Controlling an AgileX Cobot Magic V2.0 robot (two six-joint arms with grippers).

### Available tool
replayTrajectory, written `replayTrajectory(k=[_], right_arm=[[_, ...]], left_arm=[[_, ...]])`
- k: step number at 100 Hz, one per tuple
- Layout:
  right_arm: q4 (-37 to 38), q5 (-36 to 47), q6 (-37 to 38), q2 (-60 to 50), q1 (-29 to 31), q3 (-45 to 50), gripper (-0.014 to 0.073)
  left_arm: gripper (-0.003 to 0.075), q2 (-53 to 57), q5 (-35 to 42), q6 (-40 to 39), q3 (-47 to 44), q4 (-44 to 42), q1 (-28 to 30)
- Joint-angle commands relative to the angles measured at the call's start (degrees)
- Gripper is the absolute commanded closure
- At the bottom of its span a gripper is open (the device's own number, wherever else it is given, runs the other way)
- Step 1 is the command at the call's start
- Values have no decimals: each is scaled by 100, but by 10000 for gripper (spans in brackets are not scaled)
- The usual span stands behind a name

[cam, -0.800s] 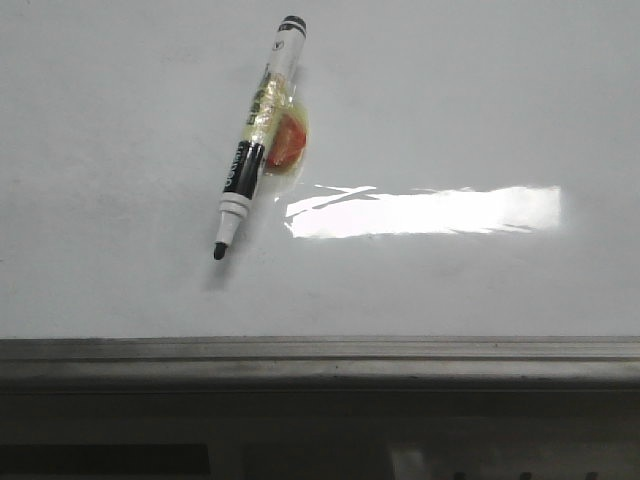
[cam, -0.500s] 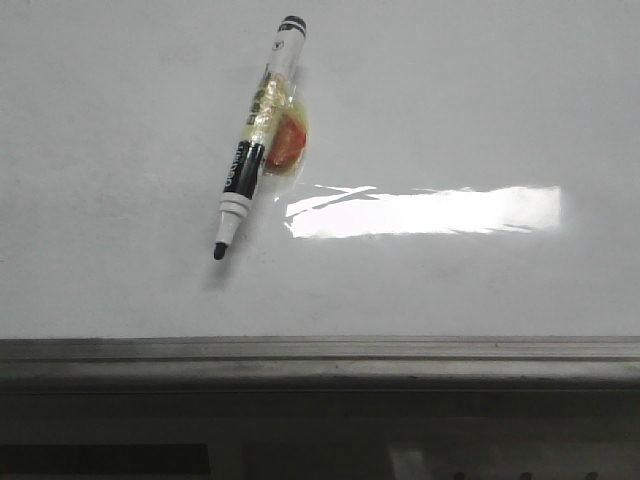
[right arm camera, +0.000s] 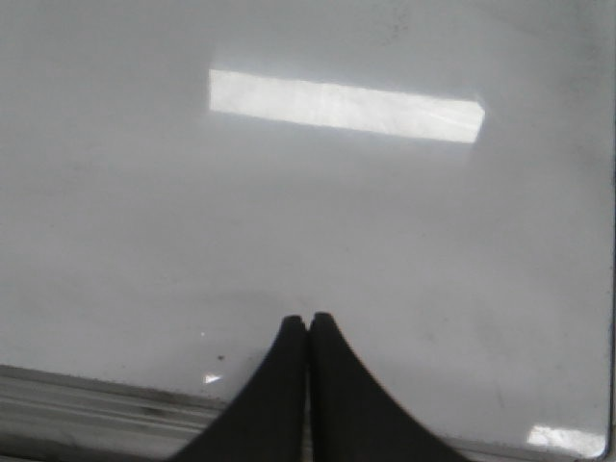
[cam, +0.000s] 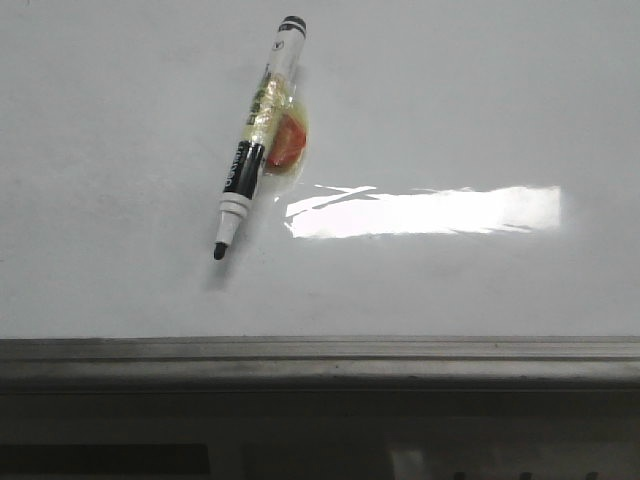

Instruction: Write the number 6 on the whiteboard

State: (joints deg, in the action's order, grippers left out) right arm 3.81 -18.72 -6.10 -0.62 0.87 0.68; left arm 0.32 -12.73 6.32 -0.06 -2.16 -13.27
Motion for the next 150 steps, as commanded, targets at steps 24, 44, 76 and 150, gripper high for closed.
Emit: replayTrajectory(k=[24, 44, 76, 150], right_arm=[[154, 1379, -11, -89, 41, 77, 636], [-438, 3040, 83, -89, 41, 77, 636], [-4054, 3093, 307, -89, 41, -49, 636], [-3172, -1291, -1638, 1445, 41, -2999, 550]], left_arm=[[741, 169, 687, -51, -137, 1503, 15], [741, 169, 1077, -51, -137, 4510, 15], [741, 169, 1045, -51, -90, 6605, 15], [279, -3849, -2991, 1580, 3814, 3769, 15]])
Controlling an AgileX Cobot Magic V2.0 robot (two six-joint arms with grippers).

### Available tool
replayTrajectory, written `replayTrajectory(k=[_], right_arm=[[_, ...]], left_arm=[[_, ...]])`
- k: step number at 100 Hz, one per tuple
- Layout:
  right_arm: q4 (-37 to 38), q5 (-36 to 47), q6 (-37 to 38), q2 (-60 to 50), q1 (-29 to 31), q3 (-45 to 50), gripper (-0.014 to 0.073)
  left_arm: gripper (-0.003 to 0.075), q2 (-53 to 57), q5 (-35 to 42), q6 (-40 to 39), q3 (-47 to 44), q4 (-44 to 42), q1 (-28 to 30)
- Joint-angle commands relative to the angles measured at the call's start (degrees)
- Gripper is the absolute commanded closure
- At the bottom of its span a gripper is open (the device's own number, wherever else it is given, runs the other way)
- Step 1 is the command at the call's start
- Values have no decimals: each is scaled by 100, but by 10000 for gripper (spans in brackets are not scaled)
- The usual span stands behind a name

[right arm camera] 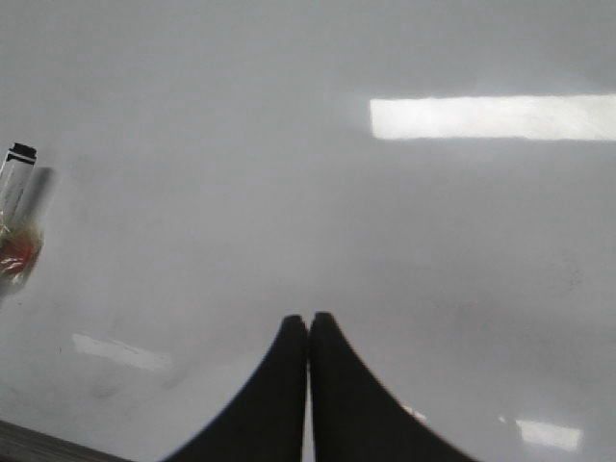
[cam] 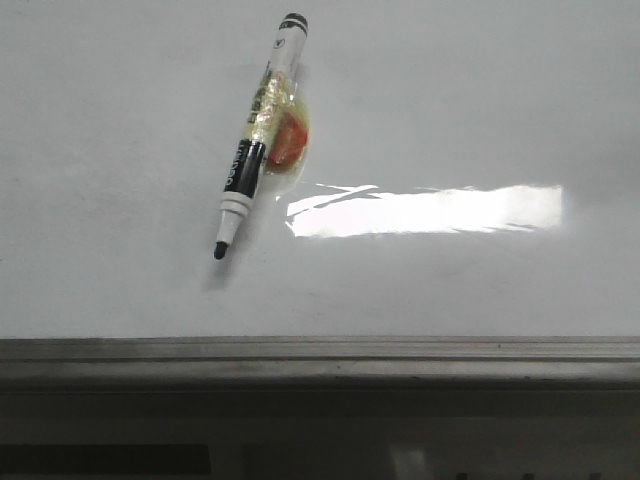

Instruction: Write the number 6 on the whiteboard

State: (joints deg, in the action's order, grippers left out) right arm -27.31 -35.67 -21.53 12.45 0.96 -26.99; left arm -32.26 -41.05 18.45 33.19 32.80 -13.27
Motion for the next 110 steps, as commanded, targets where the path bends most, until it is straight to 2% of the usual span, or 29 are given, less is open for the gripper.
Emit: replayTrajectory(k=[1, 17, 27, 53, 65, 87, 110], right_arm=[[-60, 402, -95, 138, 32, -232, 531], [-60, 406, -95, 138, 32, -232, 260], [-60, 372, -95, 138, 32, -232, 167], [-54, 382, -95, 138, 32, -208, 167], [-54, 382, -95, 138, 32, -208, 167], [-54, 382, -95, 138, 32, -208, 167], [-54, 382, -95, 138, 32, -208, 167]], left_arm=[[278, -632, -198, 455, 529, 341, 15], [282, -1297, 41, 1247, 723, 1554, -293], [282, -1591, 442, 1320, 723, 1791, -790], [282, -2399, 1734, 1295, 723, 1778, -2396], [282, -2730, 2372, 1295, 723, 1789, -2842], [282, -3236, 3148, 1267, 723, 1994, -3006], [282, -3601, 3253, 1267, 723, 2056, -3006]])
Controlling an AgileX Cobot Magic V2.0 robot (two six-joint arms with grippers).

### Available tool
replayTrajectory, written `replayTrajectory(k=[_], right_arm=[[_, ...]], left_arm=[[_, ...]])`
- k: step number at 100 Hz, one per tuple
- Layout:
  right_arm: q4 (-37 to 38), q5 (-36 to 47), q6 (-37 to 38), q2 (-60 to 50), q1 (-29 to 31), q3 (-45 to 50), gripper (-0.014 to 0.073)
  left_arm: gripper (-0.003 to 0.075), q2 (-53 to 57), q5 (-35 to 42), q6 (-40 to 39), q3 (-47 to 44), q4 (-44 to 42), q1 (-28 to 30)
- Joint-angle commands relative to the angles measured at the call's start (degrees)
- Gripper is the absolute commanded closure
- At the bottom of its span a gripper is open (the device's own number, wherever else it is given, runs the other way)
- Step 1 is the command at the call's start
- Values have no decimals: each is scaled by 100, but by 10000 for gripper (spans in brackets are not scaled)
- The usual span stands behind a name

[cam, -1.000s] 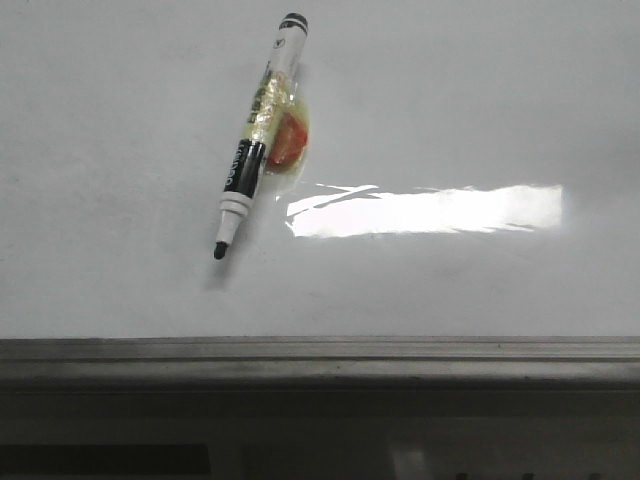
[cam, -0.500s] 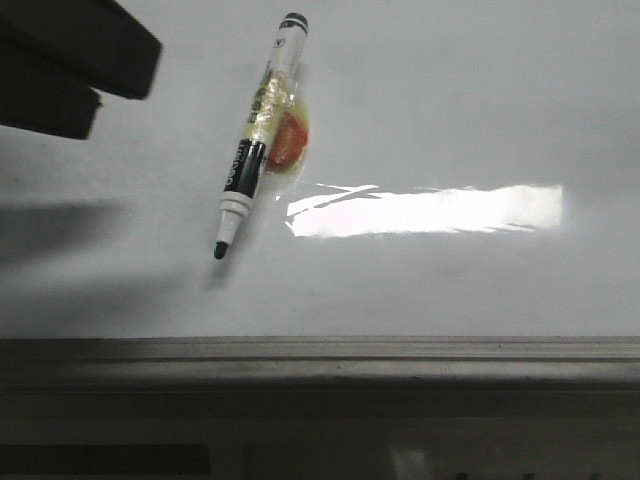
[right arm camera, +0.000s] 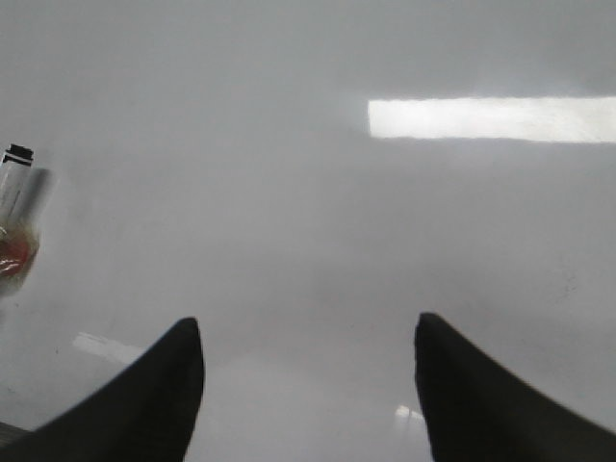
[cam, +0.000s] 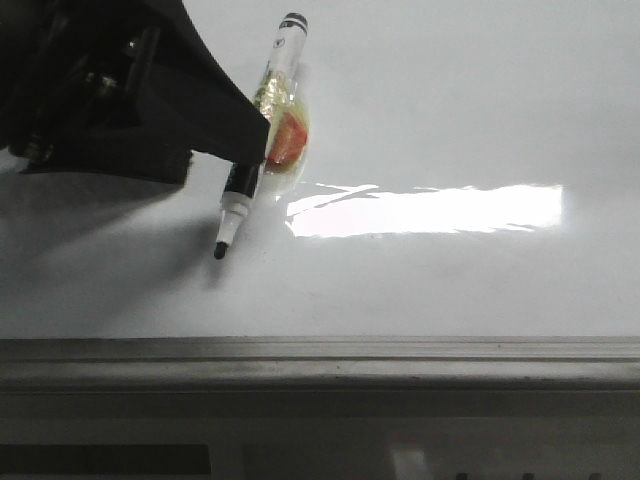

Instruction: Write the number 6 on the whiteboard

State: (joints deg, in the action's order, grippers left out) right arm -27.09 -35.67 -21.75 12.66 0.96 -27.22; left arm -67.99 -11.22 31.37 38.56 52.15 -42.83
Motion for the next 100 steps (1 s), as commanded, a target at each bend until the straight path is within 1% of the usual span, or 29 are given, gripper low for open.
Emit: replayTrajectory(k=[1, 10, 19, 24, 29, 31, 36, 41, 56, 62, 65, 70, 77, 80, 82, 83, 84, 87, 89, 92, 94, 100], right_arm=[[-75, 382, -73, 118, 32, -184, 167], [-75, 394, -73, 118, 19, -184, 167], [-75, 416, -73, 118, -59, -184, 167], [-75, 416, -73, 118, -106, -184, 167], [-86, 416, -73, 118, -166, -184, 167], [-86, 416, -73, 118, -188, -184, 167], [-143, 416, -73, 118, -253, -184, 167], [-242, 420, -73, 118, -320, -208, 167], [-307, 420, -82, 118, -514, -352, 167], [-341, 420, -156, 130, -610, -462, 167], [-434, 420, -329, 143, -658, -515, 168], [-716, 353, -684, 185, -749, -613, 168], [-1289, 145, -1362, 371, -888, -775, 168], [-1608, 10, -1655, 496, -945, -864, 168], [-1729, -103, -1875, 555, -988, -912, 167], [-1858, -138, -1947, 616, -1015, -929, 168], [-1981, -260, -2162, 677, -1044, -958, 167], [-2219, -374, -2364, 810, -1084, -1008, 167], [-2339, -473, -2551, 873, -1129, -1039, 167], [-2608, -573, -2782, 1027, -1197, -1066, 167], [-2742, -609, -2928, 1109, -1256, -1080, 167], [-3082, -621, -3298, 1296, -1443, -1092, 167]], left_arm=[[282, -34, 269, -25, 186, 121, -51], [286, -140, 269, -25, 186, 121, -51], [356, -237, 269, -25, 186, 121, -51], [422, -294, 258, -36, 186, 121, -51], [517, -320, 258, -35, 186, 149, -51], [544, -320, 258, -35, 186, 167, -51], [656, -320, 258, -35, 186, 202, -51], [741, -320, 246, -35, 186, 217, -51], [741, -210, 89, -23, 186, 231, -57], [740, -109, -101, 199, 186, 231, -57], [740, -35, -192, 327, 186, 257, -57], [740, 141, -354, 686, 186, 337, -57], [740, 420, -643, 1621, 186, 719, -57], [740, 537, -848, 2258, 186, 1066, -57], [740, 625, -983, 2531, 186, 1228, -57], [740, 655, -1035, 2812, 186, 1406, -57], [740, 709, -1086, 2954, 186, 1497, -57], [740, 811, -1372, 3673, 175, 1994, -57], [740, 882, -1570, 3960, 163, 2208, -57], [740, 958, -1815, 4614, 136, 2707, -44], [740, 1008, -1978, 4935, 119, 2975, -44], [740, 1077, -2290, 5421, 35, 3443, -44]])
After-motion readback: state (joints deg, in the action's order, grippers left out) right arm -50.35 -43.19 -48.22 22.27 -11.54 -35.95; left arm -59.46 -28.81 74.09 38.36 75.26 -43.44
